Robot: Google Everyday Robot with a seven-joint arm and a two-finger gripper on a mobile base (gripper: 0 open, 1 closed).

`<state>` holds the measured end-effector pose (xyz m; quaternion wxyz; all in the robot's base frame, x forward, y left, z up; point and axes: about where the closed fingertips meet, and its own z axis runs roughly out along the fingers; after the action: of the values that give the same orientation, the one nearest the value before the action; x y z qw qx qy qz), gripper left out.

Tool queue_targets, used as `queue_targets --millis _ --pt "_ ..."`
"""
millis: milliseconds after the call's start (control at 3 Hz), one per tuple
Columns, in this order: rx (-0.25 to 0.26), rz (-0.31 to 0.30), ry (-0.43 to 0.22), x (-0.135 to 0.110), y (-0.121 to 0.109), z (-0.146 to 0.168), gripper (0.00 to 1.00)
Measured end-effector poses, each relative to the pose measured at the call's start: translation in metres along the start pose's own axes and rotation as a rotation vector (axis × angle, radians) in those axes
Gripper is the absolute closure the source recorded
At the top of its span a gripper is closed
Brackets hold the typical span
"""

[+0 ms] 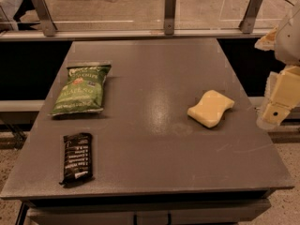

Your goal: Move sponge near rxbar chocolate

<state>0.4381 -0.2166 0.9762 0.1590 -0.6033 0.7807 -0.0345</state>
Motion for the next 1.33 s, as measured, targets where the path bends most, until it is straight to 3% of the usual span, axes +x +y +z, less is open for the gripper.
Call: queue_targets --millis 667,1333 --pt "-0.015 0.001 -0.009 -0.004 -0.009 0.015 0.0" --pt "-0.064 -0.034 -0.043 -0.018 -0.033 0.068 0.0"
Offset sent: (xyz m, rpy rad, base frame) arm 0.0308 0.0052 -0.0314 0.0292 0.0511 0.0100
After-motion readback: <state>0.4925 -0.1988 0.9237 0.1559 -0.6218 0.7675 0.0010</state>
